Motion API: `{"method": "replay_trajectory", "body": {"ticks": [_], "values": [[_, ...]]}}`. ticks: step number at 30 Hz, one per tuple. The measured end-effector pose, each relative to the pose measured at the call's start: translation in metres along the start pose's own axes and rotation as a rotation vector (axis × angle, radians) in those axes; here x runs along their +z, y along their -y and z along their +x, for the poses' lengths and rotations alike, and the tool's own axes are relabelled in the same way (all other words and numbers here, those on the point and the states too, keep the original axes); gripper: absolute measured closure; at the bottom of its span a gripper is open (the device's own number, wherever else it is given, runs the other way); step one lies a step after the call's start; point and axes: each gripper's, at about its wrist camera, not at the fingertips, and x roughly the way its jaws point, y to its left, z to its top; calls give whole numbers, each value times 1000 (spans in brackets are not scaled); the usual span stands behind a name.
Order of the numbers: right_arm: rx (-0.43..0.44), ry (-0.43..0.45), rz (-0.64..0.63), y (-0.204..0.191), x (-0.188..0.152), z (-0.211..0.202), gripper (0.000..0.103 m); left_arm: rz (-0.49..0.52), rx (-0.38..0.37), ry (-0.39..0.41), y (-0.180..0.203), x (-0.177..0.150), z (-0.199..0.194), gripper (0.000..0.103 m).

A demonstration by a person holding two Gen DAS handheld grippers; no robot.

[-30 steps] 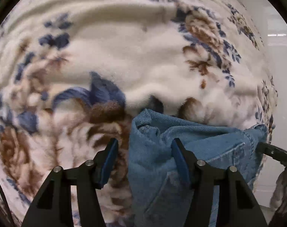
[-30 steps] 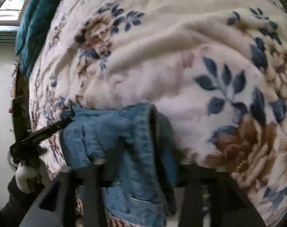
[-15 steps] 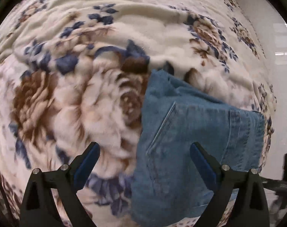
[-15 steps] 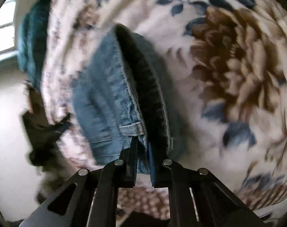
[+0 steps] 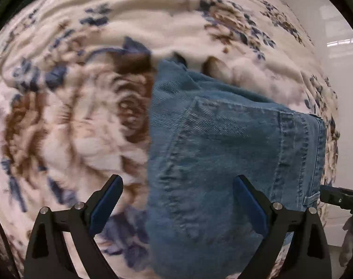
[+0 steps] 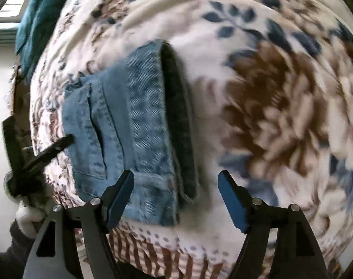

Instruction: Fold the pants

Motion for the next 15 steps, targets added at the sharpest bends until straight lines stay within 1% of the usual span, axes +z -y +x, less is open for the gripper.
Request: {"method": "replay_trajectory", "body": {"ticks": [1, 2, 3, 4, 5, 7, 8, 9, 10, 11, 12, 13, 15], "values": [[58, -12, 10, 0, 10, 8, 26, -17, -19, -5, -2, 0, 6, 5], [99, -25, 19, 3, 14, 18, 26, -33, -34, -9, -4, 0, 11, 4], [107, -41, 28, 7, 18, 32, 27, -46, -46, -10, -7, 0, 16, 2], [47, -43, 19, 13, 20, 41, 27, -59, -66, -13, -13, 1, 22, 0], [39, -45, 5, 16, 22, 48, 27, -67, -86, -18, -16, 2, 24, 0], [135, -51, 44, 30, 26, 56, 25, -90, -148, -30, -26, 0, 27, 0], [215, -53, 72, 36, 26, 57, 22, -96, -169, -33, -28, 0, 27, 0], [298, -52, 81, 41, 27, 56, 22, -102, -198, -41, -31, 1, 27, 0], [334, -48, 80, 44, 27, 55, 22, -106, -216, -44, -32, 1, 27, 0], [395, -45, 76, 46, 29, 56, 22, -109, -240, -43, -34, 2, 26, 0], [437, -49, 74, 46, 32, 61, 22, -112, -286, -38, -34, 3, 26, 0], [462, -55, 70, 48, 35, 67, 22, -113, -314, -34, -35, 3, 26, 0], [490, -89, 42, 44, 43, 86, 16, -110, -356, -36, -35, 8, 35, 0]]}}
